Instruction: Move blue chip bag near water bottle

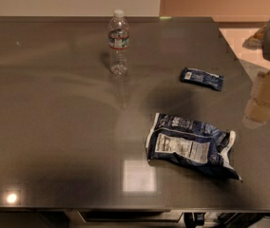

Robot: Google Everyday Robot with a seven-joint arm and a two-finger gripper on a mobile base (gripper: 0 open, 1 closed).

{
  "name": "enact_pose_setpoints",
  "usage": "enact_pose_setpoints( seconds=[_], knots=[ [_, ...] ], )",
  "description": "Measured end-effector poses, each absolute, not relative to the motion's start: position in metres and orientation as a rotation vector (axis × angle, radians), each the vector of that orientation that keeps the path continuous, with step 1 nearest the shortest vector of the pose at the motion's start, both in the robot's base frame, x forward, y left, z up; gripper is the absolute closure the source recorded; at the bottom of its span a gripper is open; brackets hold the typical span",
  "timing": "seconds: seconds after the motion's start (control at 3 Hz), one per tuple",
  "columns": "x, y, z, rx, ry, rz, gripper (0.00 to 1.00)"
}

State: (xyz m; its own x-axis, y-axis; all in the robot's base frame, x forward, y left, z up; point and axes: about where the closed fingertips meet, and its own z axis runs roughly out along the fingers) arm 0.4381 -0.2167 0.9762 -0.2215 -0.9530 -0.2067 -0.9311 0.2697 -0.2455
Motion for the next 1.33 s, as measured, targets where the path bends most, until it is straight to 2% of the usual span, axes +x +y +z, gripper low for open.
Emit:
enact_pose_setpoints(
  seconds=[0.67, 1.33],
  knots=[
    [0.427, -0.209, 0.971, -1.759, 2.196, -0.034, 0.0],
    [0.393, -0.191, 0.925, -1.853, 2.105, 0.03, 0.0]
  ],
)
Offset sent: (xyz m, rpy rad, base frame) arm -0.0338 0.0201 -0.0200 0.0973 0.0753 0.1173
